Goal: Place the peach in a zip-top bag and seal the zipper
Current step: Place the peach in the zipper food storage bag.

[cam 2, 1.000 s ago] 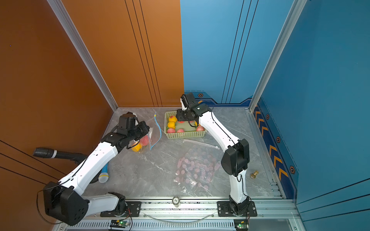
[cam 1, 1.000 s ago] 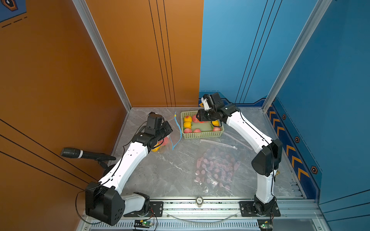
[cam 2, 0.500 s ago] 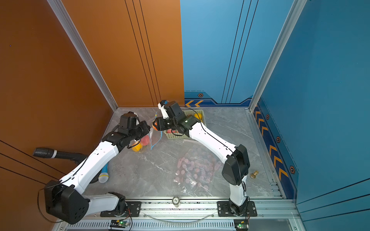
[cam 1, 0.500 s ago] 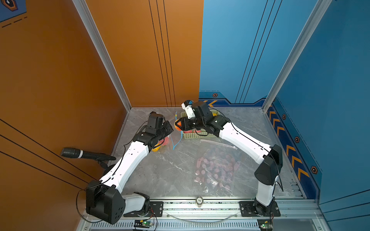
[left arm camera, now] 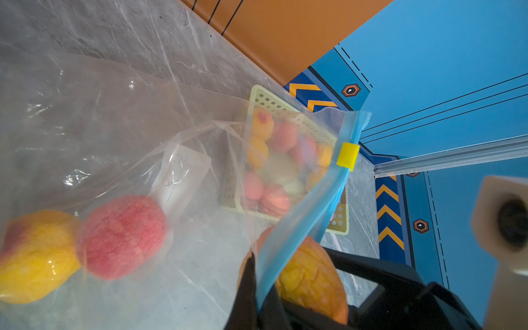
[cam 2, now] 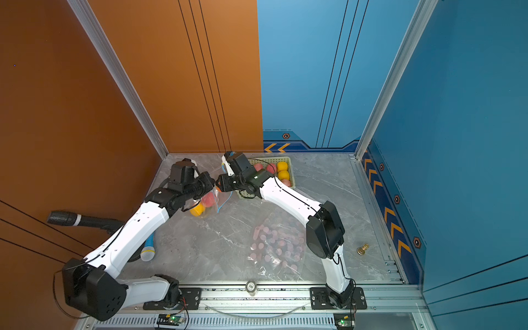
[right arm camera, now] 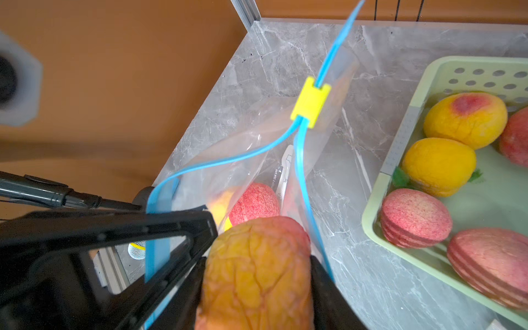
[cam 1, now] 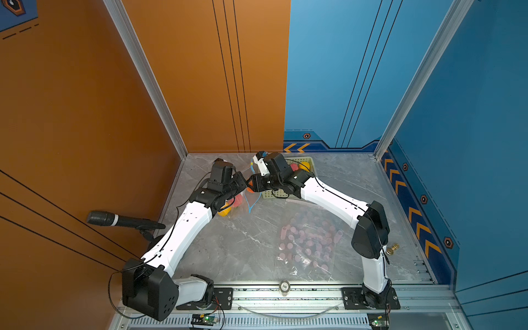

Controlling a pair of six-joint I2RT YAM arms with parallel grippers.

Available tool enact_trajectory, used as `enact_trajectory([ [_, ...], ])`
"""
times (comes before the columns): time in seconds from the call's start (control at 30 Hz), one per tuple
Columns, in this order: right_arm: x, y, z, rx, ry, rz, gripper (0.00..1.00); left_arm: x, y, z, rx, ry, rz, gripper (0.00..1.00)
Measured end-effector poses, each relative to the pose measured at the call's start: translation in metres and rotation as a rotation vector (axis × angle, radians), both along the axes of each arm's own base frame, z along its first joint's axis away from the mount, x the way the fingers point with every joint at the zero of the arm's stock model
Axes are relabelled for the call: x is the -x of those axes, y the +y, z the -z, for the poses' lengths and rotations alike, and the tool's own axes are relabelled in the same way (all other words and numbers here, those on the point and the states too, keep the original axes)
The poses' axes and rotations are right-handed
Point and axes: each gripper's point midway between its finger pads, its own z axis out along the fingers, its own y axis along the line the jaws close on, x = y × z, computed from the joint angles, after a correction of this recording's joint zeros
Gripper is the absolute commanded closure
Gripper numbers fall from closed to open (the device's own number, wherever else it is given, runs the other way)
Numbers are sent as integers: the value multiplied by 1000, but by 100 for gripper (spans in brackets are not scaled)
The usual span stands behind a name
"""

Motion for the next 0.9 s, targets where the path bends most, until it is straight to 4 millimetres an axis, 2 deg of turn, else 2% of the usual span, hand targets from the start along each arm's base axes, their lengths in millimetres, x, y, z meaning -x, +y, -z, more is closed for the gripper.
enact_trajectory([
  [0.43,-10,-2,22,48,6,44,66,3,-4,-3,3,-7,12,100],
  [0.57,-10,-2,23,49,9,47,66,3,-4,-4,4,-9,12,100],
  [0.73,-13,-1,15,38,-6,53,60,4,-4,-6,9,-15,10,100],
  [0.9,-16,1,5,27,-20,59,42,4,-5,-7,13,-17,13,100],
])
